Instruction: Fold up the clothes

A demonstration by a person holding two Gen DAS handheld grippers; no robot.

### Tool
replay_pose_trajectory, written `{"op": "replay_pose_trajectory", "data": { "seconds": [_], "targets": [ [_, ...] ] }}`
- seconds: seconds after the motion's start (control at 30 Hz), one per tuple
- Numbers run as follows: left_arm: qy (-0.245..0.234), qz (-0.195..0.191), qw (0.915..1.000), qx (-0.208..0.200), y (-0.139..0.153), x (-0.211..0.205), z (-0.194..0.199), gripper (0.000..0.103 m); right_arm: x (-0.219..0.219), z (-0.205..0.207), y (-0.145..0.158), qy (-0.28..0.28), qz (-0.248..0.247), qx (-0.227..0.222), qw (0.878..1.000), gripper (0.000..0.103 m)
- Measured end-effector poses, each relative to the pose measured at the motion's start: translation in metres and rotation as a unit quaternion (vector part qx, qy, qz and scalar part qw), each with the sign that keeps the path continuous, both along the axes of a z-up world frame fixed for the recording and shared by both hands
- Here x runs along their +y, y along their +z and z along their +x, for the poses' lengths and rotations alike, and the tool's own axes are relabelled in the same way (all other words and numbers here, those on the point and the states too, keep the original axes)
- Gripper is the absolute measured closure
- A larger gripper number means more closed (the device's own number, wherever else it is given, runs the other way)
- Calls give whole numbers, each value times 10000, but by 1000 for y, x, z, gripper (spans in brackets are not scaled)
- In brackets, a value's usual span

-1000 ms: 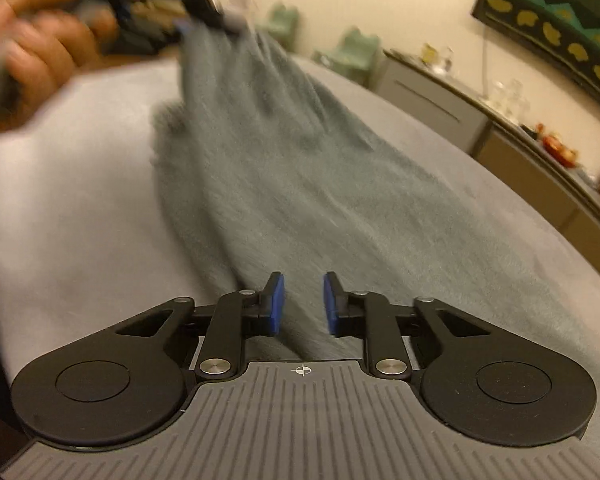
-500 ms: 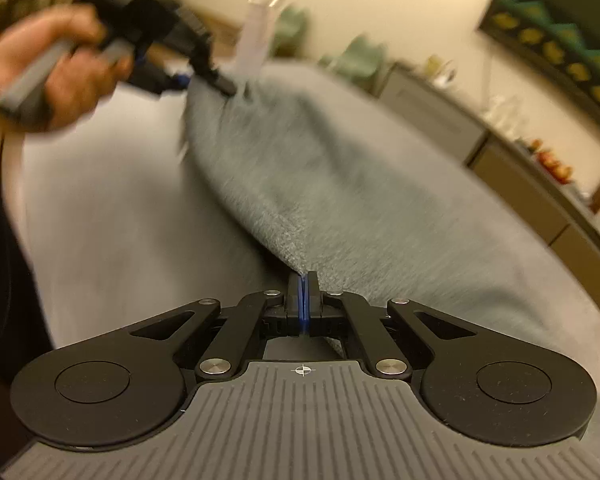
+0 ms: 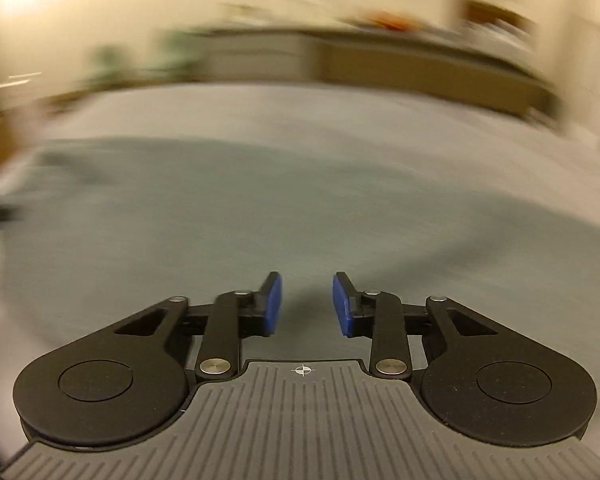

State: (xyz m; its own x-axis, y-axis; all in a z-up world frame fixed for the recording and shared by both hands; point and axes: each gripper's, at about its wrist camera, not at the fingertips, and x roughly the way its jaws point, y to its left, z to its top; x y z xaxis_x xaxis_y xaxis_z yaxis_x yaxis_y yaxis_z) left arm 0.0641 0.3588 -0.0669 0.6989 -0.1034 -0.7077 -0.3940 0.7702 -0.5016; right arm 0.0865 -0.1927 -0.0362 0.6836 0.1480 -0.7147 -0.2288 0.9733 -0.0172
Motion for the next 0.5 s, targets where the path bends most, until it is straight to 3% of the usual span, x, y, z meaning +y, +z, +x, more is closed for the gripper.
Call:
{"op": "replay_pose_trajectory", "data": {
  "seconds": [0.07,0.17,0.3,0.43,0.5],
  "targets": [
    [108,-112,9999,-13,0,8,2,89,-49,3,-15,-519,-294,361,9976,69],
    [273,-560,9980,-72,-4,23,4,90,-116,-14,-23,-886,-220,467,9947,67],
    [508,-1178,9915,-201,-13,41,7,91,-157,-30,-20,-1162,-335,588,9909,67],
    [504,-758,9957,-155,2,27,-1,90,-177,-42,-17,-1281,-236,573,9898,67],
    [606,-480,9967,-261,19,20,-18,79,-183,-48,-13,-1317,-132,520,9898,67]
  ]
}}
